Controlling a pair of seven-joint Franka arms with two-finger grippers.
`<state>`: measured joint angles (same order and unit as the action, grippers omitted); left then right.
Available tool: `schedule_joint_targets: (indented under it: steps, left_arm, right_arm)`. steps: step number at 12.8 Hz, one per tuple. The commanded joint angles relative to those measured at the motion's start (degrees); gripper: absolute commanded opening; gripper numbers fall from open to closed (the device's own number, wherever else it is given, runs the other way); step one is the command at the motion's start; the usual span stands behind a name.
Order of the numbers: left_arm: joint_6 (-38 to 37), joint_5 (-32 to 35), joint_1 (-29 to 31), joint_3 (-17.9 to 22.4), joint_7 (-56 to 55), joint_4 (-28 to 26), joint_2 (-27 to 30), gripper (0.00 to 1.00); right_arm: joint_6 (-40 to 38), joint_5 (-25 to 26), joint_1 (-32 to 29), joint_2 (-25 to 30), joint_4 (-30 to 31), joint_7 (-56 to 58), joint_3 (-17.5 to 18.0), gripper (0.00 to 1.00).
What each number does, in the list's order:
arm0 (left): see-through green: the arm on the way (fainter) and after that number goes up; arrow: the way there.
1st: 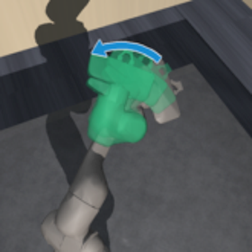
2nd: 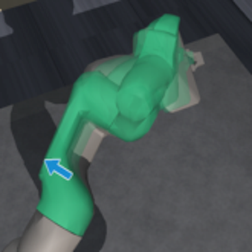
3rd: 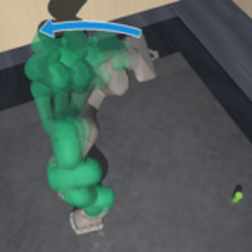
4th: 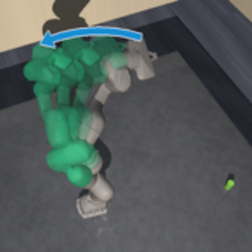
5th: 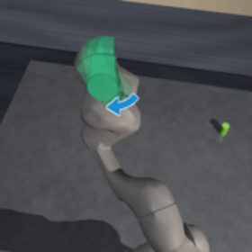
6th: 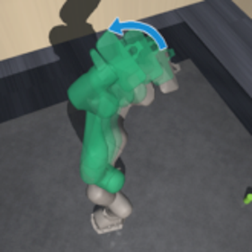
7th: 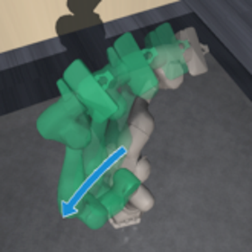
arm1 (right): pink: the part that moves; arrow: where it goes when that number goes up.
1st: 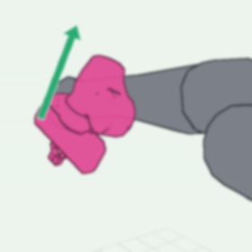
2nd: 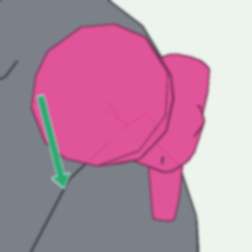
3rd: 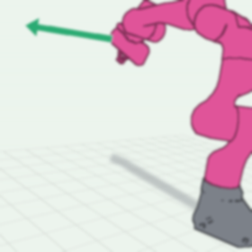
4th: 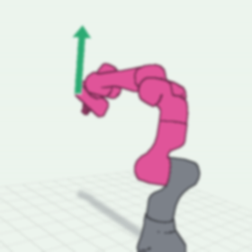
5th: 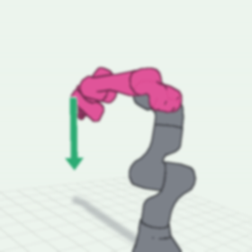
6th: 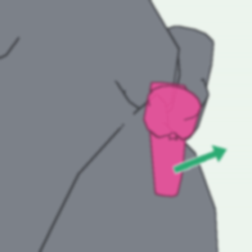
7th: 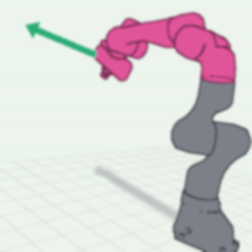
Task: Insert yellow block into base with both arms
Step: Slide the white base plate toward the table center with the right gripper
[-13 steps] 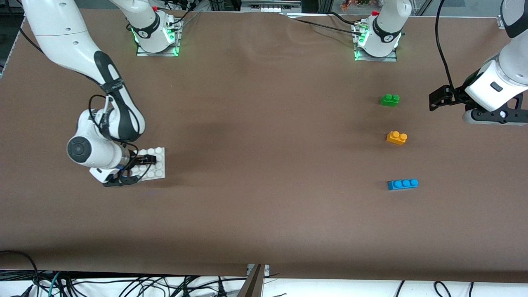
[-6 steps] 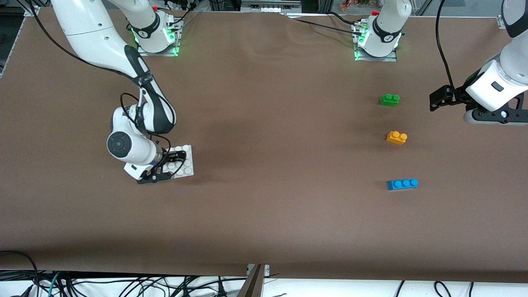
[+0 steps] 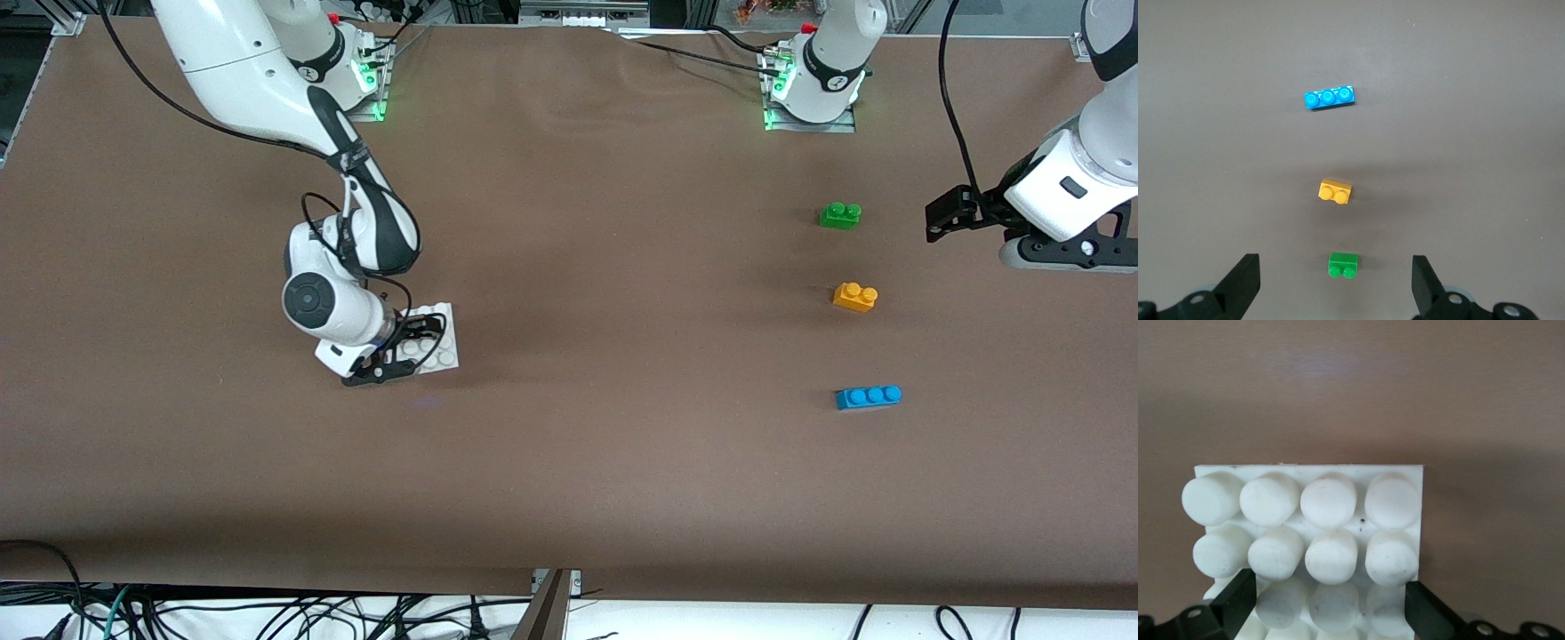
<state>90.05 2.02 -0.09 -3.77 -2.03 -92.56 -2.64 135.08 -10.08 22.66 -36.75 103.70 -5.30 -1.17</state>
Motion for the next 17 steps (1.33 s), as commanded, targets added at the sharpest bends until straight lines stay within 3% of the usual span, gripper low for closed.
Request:
schedule_joint_targets:
  steps: [1, 9, 17]
  left_arm:
    - [-1.0, 0.0, 0.1, 0.1, 0.4, 2.4, -0.7, 1.0]
    - [-1.0, 0.7, -0.3, -0.4, 0.4, 2.7, -1.1, 1.0]
    - [-1.0, 0.5, -0.3, -0.3, 0.5, 2.8, -1.2, 1.0]
  right_arm:
    - [0.6, -1.6, 4.0, -2.4, -3.0, -6.0, 0.1, 1.0]
    - [0.6, -1.7, 14.0, -5.6, -9.7, -21.2, 0.1, 1.0]
    - [0.7, -1.6, 21.5, -8.6, -15.0, -27.5, 0.1, 1.0]
